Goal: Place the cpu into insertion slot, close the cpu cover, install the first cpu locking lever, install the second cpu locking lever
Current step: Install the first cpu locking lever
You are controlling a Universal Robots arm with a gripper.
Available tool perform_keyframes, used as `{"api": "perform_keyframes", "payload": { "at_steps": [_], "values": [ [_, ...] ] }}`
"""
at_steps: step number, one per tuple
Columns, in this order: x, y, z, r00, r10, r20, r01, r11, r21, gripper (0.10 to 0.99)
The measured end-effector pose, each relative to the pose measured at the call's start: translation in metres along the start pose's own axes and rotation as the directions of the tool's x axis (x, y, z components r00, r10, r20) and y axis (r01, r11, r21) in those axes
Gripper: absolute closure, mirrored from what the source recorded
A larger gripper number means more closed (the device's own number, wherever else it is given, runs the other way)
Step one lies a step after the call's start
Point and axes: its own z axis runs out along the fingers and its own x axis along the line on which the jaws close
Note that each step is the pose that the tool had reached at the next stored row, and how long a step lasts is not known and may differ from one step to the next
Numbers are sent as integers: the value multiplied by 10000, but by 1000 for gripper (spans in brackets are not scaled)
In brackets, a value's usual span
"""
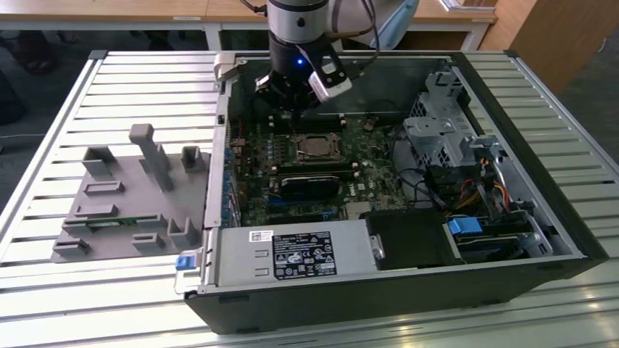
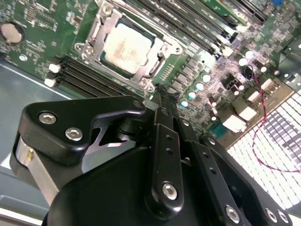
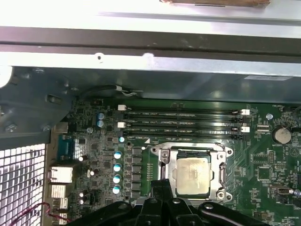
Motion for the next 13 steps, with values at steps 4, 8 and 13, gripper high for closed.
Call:
{"api": "perform_keyframes", "payload": {
  "at_steps": [4, 8, 13],
  "values": [
    [66, 12, 3, 10000, 1, 0, -1, 10000, 0, 980],
    [133, 29, 8, 10000, 0, 0, 0, 10000, 0, 980],
    [182, 96, 26, 10000, -1, 0, 1, 10000, 0, 980]
  ]
}}
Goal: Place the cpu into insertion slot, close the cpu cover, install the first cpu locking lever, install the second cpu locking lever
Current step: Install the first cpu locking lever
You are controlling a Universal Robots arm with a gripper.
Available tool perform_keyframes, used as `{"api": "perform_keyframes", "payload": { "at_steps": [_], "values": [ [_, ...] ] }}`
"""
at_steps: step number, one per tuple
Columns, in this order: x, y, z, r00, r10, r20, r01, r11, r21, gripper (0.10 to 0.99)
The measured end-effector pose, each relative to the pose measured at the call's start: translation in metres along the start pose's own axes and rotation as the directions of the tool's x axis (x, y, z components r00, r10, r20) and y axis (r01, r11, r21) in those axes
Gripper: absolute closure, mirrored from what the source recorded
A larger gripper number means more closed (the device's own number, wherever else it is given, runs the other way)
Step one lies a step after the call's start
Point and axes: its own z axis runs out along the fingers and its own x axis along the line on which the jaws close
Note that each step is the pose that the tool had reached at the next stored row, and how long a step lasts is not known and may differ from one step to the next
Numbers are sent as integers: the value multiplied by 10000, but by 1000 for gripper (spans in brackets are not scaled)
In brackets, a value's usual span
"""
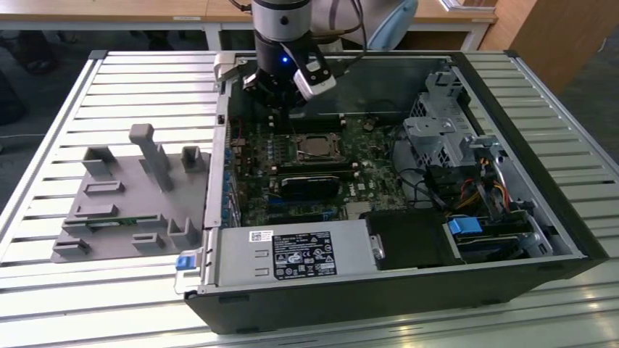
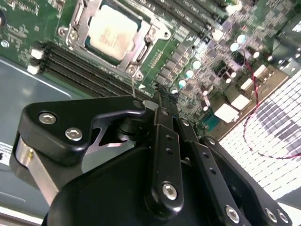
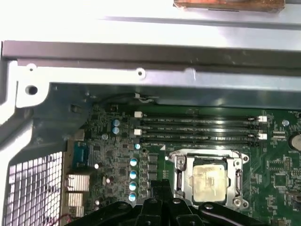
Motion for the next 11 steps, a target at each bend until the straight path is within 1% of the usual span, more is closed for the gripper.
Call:
{"api": "perform_keyframes", "payload": {
  "at_steps": [2, 5, 11],
  "values": [
    [13, 43, 11, 10000, 1, 1, -1, 10000, -1, 980],
    [50, 83, 26, 10000, 0, 2, 0, 10000, -2, 980],
    [55, 192, 64, 10000, 88, 8, -88, 10000, 0, 980]
  ]
}}
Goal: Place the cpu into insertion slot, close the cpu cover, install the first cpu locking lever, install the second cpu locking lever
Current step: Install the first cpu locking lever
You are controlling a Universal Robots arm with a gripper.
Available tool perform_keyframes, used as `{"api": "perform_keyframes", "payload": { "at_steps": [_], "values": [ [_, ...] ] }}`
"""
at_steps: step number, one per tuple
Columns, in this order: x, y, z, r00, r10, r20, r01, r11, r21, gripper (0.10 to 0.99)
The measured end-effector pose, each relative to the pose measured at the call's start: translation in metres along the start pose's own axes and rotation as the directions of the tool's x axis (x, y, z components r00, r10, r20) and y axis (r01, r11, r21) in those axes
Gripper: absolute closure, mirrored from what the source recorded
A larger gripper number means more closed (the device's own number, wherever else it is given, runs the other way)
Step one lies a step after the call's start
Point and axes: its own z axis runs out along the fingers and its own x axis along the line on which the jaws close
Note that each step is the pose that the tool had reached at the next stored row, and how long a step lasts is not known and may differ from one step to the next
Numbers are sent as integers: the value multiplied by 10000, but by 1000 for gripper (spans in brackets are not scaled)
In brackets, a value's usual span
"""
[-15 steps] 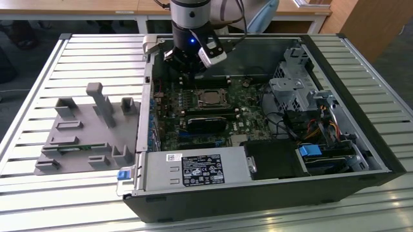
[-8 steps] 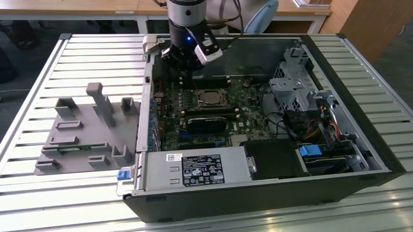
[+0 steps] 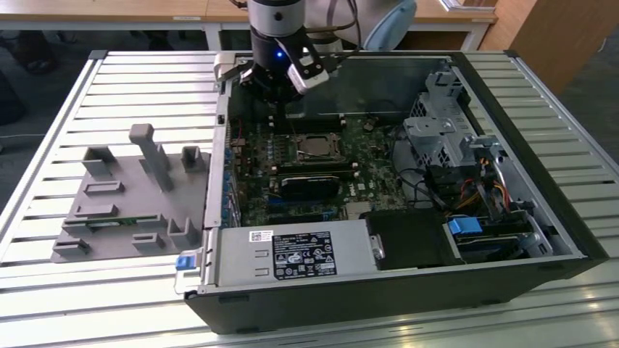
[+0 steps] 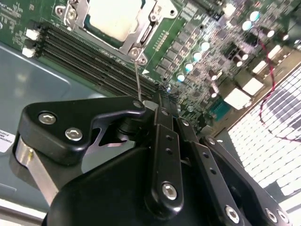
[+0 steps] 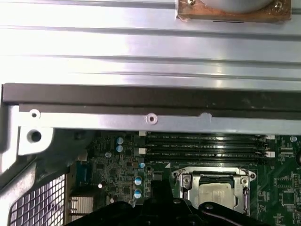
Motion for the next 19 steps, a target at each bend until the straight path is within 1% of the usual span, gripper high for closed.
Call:
{"api": "perform_keyframes", "payload": {
  "at_steps": [3, 5, 14, 19],
  "values": [
    [0, 26, 11, 9999, 109, 8, -109, 9999, 3, 980],
    [-19, 28, 13, 9999, 127, 10, -127, 9999, 3, 980],
    [-158, 27, 17, 9999, 135, 11, -135, 9999, 3, 980],
    [-221, 27, 18, 9999, 135, 10, -135, 9999, 4, 980]
  ]
}}
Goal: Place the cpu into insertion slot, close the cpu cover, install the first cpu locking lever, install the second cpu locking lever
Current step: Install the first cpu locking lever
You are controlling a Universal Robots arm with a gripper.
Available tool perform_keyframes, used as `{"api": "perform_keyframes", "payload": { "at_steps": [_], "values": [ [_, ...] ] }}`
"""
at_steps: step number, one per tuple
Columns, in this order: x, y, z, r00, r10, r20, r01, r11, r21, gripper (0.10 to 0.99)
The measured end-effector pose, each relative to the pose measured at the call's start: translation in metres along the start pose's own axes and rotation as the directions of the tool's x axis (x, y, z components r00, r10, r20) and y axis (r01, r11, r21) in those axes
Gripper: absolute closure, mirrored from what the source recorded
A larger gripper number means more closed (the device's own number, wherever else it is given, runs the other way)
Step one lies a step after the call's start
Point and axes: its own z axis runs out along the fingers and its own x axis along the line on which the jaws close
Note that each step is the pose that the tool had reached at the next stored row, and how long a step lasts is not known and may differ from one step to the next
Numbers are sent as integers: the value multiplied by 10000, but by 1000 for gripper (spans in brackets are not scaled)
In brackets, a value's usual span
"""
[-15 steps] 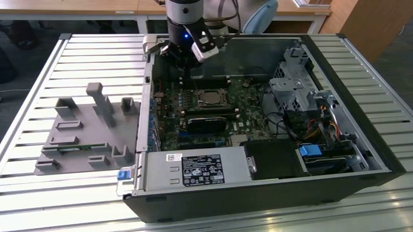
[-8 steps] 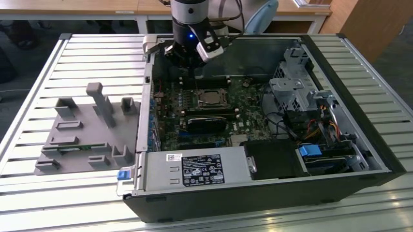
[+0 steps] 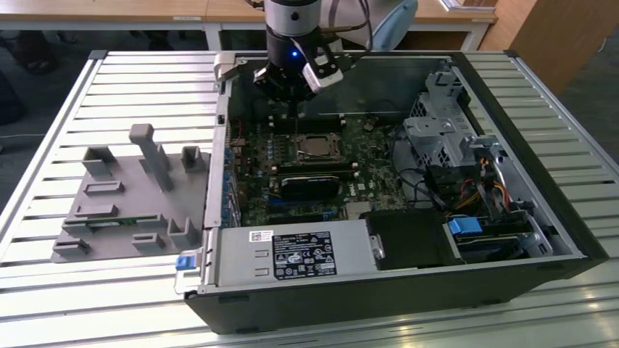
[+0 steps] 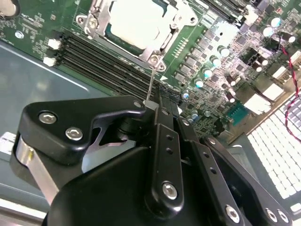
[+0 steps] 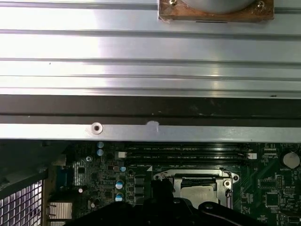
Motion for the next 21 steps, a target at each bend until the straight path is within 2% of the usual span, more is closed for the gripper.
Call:
{"api": "perform_keyframes", "payload": {
  "at_steps": [10, 21],
  "values": [
    [-54, 1, 2, 10000, 17, 1, -17, 10000, 3, 980],
    [-152, 0, 8, 10000, 17, 3, -17, 10000, 2, 980]
  ]
}}
